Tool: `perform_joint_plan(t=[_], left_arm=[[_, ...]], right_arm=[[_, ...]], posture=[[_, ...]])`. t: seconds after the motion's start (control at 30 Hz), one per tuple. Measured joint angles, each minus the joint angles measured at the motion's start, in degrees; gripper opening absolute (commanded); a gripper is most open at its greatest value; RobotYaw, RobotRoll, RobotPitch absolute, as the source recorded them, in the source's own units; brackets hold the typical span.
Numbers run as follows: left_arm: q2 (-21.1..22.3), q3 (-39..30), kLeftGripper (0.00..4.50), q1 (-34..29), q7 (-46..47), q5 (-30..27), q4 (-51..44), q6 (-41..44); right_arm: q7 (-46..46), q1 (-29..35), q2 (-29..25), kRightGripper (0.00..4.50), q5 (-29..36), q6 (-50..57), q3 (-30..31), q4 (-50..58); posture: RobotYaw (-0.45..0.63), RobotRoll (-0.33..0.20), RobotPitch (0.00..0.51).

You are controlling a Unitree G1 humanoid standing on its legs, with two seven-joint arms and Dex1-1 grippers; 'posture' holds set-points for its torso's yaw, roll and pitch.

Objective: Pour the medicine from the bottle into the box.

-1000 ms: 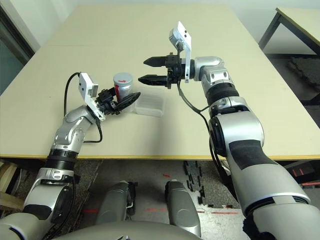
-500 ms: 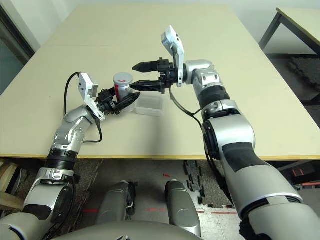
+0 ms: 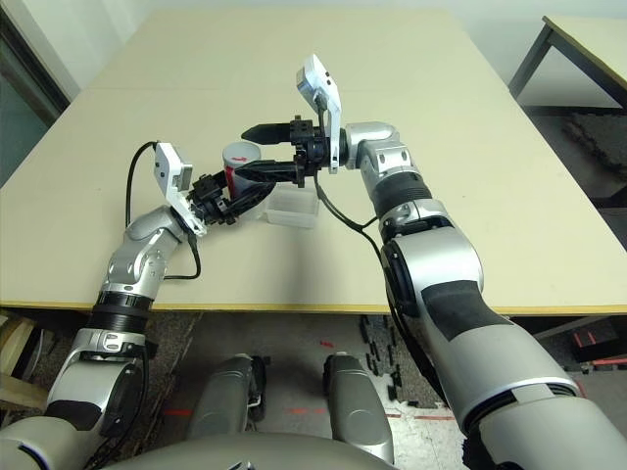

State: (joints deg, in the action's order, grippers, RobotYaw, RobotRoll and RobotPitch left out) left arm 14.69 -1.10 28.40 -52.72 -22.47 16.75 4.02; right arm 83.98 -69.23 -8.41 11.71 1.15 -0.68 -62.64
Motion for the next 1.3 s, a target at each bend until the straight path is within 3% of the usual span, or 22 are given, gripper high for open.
perform_joint_plan(t=[0.07, 0.2, 0.53, 0.77, 1.0, 1.3], left_arm=[[-0.1, 0.0, 2.8, 0.0, 0.0, 0.0, 0.0, 0.0], [-0.1, 0.0, 2.8, 0.0, 0.0, 0.0, 0.0, 0.0], [-0.2, 0.0, 2.8, 0.3, 0.0, -0.1, -0.1, -0.6], [-0.2, -0.2, 2.8, 0.3, 0.3, 0.0, 0.3, -0.7], [-0.3, -1.5, 2.8, 0.5, 2.3, 0.0, 1.1, -1.4], [-0.7, -3.9, 2.8, 1.4, 5.6, -0.1, 2.6, -3.1]], right_arm=[[-0.2, 0.0, 0.2, 3.9, 0.0, -0.2, 0.0, 0.0], [-0.8, 0.1, 0.2, 2.58, 0.1, -0.3, 0.0, 0.2], [-1.6, 0.7, 0.2, 2.58, 2.4, 4.9, -1.2, 2.1], [-8.0, 0.7, -2.1, 2.58, 5.7, 9.5, -5.7, 4.3], [-16.7, 1.2, -9.3, 2.58, 3.8, 10.7, -6.0, 7.5], [-27.5, 12.0, -18.5, 2.58, 0.5, 16.3, -6.0, 16.3]], posture=[[-0.06, 0.0, 0.096], [-0.06, 0.0, 0.098], [-0.07, 0.0, 0.094], [-0.06, 0.0, 0.098], [-0.07, 0.0, 0.11], [-0.09, 0.0, 0.124]])
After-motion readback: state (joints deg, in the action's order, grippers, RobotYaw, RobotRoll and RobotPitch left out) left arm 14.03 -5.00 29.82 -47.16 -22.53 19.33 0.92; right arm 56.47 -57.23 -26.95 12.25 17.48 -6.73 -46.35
